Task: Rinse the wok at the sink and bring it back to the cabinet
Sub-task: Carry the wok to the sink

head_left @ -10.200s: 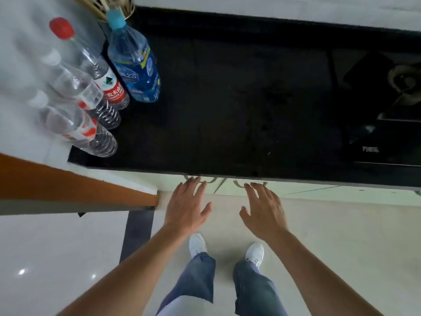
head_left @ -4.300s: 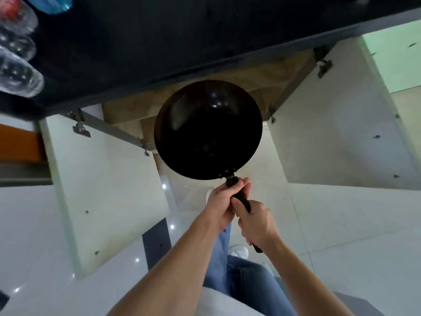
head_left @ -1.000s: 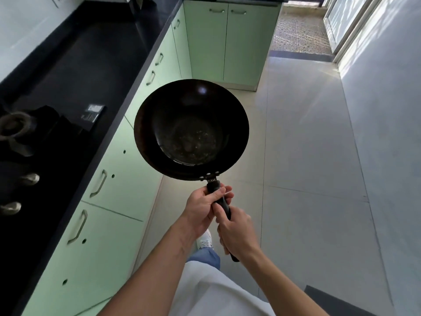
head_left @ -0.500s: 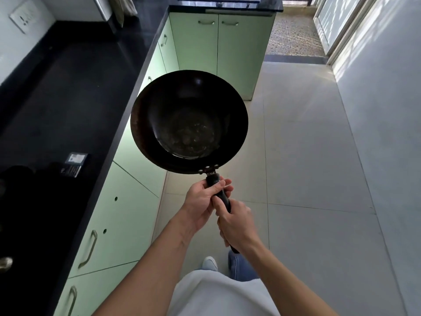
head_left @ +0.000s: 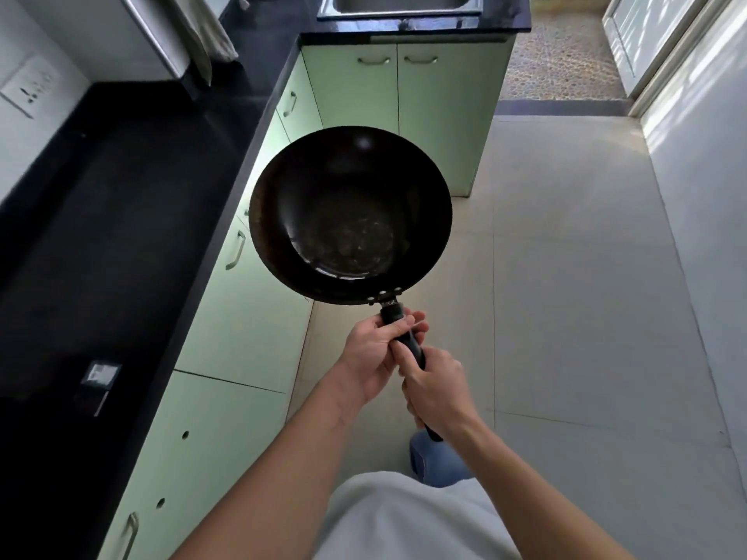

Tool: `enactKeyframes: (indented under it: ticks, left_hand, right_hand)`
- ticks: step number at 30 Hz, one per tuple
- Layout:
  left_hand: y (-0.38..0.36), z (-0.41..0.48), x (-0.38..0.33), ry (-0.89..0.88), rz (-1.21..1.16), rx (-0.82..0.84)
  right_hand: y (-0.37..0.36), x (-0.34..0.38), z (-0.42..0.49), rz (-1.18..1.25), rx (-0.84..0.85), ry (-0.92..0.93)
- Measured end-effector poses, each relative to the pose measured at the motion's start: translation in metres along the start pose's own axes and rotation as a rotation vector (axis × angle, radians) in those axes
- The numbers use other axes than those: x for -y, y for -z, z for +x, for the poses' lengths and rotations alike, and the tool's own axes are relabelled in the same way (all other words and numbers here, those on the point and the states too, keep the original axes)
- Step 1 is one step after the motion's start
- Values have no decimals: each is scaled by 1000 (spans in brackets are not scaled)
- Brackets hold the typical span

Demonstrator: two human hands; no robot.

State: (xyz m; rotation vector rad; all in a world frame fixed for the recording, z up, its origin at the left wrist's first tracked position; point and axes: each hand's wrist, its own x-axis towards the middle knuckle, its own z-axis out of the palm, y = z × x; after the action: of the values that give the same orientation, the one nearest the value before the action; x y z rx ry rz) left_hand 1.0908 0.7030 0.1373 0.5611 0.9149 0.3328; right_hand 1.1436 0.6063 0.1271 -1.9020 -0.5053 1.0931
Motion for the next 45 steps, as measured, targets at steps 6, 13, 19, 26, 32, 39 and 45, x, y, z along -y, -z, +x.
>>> enactKeyframes:
  ticks: [6, 13, 19, 26, 32, 39, 45]
  left_hand:
    - [-59, 65, -34, -29, -55, -12]
    - [-93, 126, -69, -49, -14, -33]
    - [-104, 179, -102, -39, 22, -20]
    - [-107, 261, -180, -25, 77, 50]
    - [-100, 334, -274, -15, 130, 99]
    - [-98, 397, -356, -8, 137, 135]
    - [-105, 448, -398, 10, 117, 156]
  right_hand:
    - [55, 36, 74, -3, 21, -1]
    - [84, 69, 138, 12, 37, 0]
    - [90, 93, 193, -47, 17, 21]
    - [77, 148, 288, -35, -47, -6]
    - [51, 217, 376, 13, -90, -23]
    - [34, 274, 456, 45, -90, -13]
    - [37, 303, 512, 38, -105, -8]
